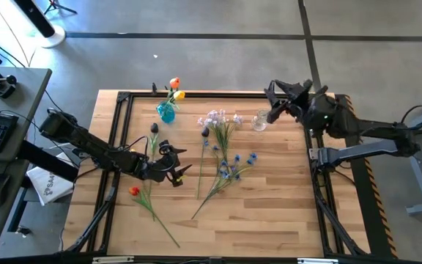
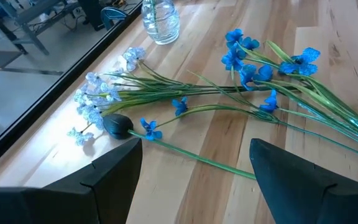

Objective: Sort flowers into vase by color
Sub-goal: Put the white flowers into the blue vase

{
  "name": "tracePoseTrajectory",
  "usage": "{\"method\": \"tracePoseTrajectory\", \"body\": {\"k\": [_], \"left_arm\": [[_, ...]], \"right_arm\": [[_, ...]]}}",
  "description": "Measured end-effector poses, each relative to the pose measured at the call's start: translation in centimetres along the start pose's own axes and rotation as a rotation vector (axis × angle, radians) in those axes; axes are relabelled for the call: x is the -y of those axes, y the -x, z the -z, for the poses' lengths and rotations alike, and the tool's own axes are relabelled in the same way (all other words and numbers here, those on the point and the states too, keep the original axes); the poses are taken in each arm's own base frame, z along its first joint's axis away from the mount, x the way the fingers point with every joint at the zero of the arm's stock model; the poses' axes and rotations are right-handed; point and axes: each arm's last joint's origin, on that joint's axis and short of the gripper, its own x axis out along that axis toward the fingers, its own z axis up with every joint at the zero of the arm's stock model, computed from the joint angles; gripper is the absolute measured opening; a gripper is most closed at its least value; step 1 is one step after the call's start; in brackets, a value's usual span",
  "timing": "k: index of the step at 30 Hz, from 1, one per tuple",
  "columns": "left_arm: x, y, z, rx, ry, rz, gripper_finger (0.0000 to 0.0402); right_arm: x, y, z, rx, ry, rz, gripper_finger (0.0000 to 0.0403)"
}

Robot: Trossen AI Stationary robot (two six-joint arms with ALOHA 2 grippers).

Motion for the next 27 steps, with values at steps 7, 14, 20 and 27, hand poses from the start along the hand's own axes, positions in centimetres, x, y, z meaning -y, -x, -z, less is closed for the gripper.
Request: {"method": "tracePoseTrajectory", "body": {"k": [7, 14, 20, 27], "left_arm": [[0.0, 0.0, 0.0, 0.000, 0.007, 0.000, 0.0284], [-0.1, 0.0, 0.0, 0.007, 0.022, -0.030, 0.0284], [-0.2, -0.1, -0.2, 0.005, 0.101, -0.018, 0.0284], [-0.6, -0.6, -1.0, 0.002, 0.208, 0.004, 0.0284]], "right_arm": [[-2.4, 1.2, -1.0, 0.068, -0.104, -0.498, 0.0220], [-8.3, 1.4, 4.0, -0.135, -0.121, -0.625, 0.0220], [-14.1, 0.9, 9.1, -0.330, -0.042, -0.633, 0.0220], [-17.4, -0.5, 14.4, -0.513, -0.014, -0.583, 0.0220]]}}
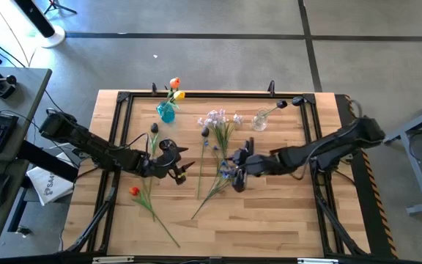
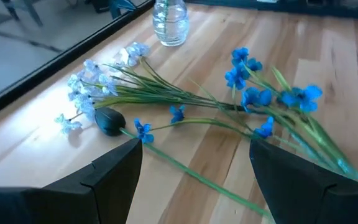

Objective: Sort flowers into vase by color
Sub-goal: Put the white flowers into the blue vase

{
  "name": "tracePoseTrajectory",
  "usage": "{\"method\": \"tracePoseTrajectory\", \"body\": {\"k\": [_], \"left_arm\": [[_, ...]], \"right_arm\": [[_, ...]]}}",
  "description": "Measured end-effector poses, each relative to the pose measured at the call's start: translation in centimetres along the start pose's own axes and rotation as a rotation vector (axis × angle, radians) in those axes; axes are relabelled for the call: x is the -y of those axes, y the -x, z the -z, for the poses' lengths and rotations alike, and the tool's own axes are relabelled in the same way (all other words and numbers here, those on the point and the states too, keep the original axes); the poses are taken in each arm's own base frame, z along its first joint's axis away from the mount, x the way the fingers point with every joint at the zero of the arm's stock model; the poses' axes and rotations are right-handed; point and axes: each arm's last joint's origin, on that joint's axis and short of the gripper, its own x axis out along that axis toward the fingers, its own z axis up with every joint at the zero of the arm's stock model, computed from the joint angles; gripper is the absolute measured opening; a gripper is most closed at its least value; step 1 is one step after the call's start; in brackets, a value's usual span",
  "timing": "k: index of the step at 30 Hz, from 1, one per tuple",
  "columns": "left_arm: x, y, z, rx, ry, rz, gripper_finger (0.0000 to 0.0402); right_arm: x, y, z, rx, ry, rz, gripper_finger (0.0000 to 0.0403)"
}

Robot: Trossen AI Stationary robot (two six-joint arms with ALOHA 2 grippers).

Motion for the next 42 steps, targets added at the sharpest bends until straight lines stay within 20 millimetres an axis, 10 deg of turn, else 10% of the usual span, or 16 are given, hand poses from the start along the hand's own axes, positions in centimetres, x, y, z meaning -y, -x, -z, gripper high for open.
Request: {"method": "tracePoseTrajectory", "body": {"k": [16, 27, 42], "left_arm": [[-1.7, -1.3, -1.0, -0.153, 0.172, -0.041, 0.0284], [-1.8, -1.4, -1.1, -0.133, 0.152, -0.067, 0.0284], [-2.1, -1.6, -1.2, -0.131, 0.147, -0.077, 0.0284]], "right_arm": [[4.2, -7.1, 3.5, -0.078, -0.367, 0.273, 0.0220], [8.8, -8.1, 3.3, -0.119, -0.430, 0.385, 0.0220], [9.3, -10.7, 5.9, -0.170, -0.430, 0.422, 0.0220]]}}
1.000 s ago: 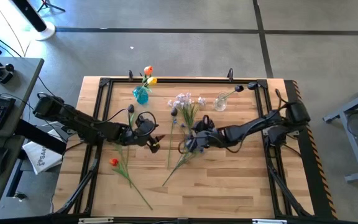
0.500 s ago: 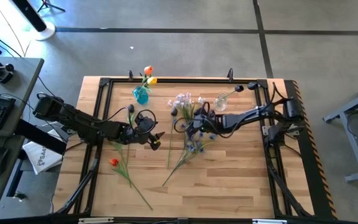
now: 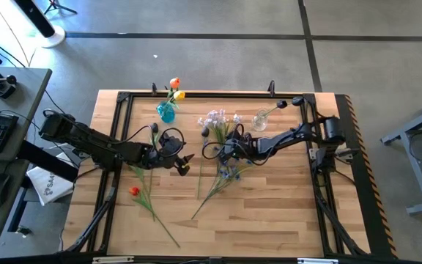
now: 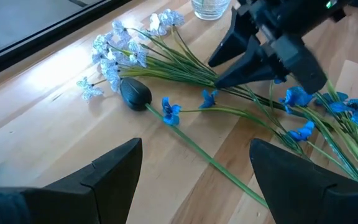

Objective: Sort flowers into vase by color
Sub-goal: Put the white flowers into the blue vase

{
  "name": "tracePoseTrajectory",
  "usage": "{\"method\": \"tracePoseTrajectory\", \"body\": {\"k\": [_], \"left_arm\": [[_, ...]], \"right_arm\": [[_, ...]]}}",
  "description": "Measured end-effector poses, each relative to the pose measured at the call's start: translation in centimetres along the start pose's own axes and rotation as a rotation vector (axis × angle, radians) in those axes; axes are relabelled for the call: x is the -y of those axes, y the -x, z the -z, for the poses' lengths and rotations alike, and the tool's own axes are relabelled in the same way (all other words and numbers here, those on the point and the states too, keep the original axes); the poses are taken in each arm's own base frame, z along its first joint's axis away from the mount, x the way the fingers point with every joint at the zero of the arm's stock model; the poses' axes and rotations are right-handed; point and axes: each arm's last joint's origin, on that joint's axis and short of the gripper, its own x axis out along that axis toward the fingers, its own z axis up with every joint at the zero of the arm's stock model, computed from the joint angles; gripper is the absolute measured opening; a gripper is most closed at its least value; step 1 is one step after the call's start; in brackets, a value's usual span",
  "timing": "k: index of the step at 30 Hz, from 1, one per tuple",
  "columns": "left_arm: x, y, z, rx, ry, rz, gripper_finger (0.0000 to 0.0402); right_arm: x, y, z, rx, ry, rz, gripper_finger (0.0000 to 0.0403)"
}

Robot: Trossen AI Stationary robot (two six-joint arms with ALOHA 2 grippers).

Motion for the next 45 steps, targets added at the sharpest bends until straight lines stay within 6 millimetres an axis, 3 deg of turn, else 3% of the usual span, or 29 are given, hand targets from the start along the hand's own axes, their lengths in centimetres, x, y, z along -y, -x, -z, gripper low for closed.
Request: {"method": "tracePoseTrajectory", "body": {"k": [9, 13, 20, 24, 30, 35, 40, 45], "left_arm": [[0.0, 0.0, 0.0, 0.002, -0.023, -0.003, 0.0284], [0.0, 0.0, 0.0, 0.002, -0.023, -0.003, 0.0284], [0.0, 0.0, 0.0, 0.002, -0.023, -0.003, 0.0284], [0.0, 0.0, 0.0, 0.000, -0.025, -0.003, 0.0284], [0.1, 0.0, 0.1, -0.009, -0.028, 0.011, 0.0284], [0.0, 0.1, 0.3, -0.027, -0.032, 0.005, 0.0284], [-0.1, 0.1, 0.3, -0.034, -0.033, 0.001, 0.0284], [0.4, 0.1, -0.3, 0.033, -0.073, 0.034, 0.0284]], "right_arm": [[0.4, -1.2, 0.7, -0.032, -0.007, 0.011, 0.0204], [0.4, -1.3, 0.7, -0.034, 0.010, 0.018, 0.0152], [0.5, -1.2, 0.7, -0.035, 0.068, 0.017, 0.0023], [0.2, -0.7, 0.4, -0.023, 0.111, 0.003, 0.0016], [-1.3, 2.0, -1.5, 0.138, 0.174, -0.070, 0.0007], [-1.6, 5.4, -2.6, 0.285, 0.187, -0.098, 0.0008], [-0.7, 8.1, -1.8, 0.474, 0.167, -0.166, 0.0004], [1.0, 9.2, 0.4, 0.634, 0.104, -0.352, 0.0006]]}}
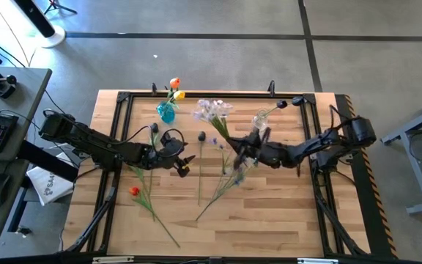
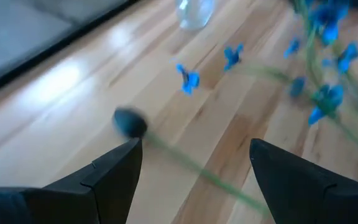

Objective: Sort flowers into vase by color
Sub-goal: Put the white flowers into the blue vase

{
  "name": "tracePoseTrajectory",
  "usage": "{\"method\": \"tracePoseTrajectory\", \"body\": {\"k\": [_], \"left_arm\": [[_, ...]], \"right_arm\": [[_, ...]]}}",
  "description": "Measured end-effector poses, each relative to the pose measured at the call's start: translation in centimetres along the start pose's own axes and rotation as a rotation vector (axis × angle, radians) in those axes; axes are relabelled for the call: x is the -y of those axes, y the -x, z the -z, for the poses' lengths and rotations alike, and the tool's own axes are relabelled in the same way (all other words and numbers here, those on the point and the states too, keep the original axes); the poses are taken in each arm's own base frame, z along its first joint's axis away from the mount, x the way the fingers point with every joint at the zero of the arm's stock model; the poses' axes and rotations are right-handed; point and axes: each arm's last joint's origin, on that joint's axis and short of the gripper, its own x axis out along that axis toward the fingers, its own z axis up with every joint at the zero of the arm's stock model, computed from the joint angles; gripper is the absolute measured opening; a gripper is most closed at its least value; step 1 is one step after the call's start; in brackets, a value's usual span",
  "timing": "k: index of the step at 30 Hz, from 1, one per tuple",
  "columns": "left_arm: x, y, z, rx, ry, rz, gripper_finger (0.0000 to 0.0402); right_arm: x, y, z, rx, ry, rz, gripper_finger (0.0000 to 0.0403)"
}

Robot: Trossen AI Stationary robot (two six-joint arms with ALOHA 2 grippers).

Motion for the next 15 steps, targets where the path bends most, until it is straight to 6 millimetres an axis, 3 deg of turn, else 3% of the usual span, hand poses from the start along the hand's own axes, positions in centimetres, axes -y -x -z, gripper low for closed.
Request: {"method": "tracePoseTrajectory", "body": {"k": [6, 15], "left_arm": [[1.5, -0.6, -1.7, 0.204, -0.094, 0.092, 0.0284], [3.4, -3.6, -2.2, 0.454, -0.147, 0.272, 0.0284]], "right_arm": [[-0.1, 1.3, 0.6, 0.113, -0.008, -0.141, 0.0005], [-3.2, -0.2, -0.8, 0.212, 0.134, -0.297, 0.0005]]}}
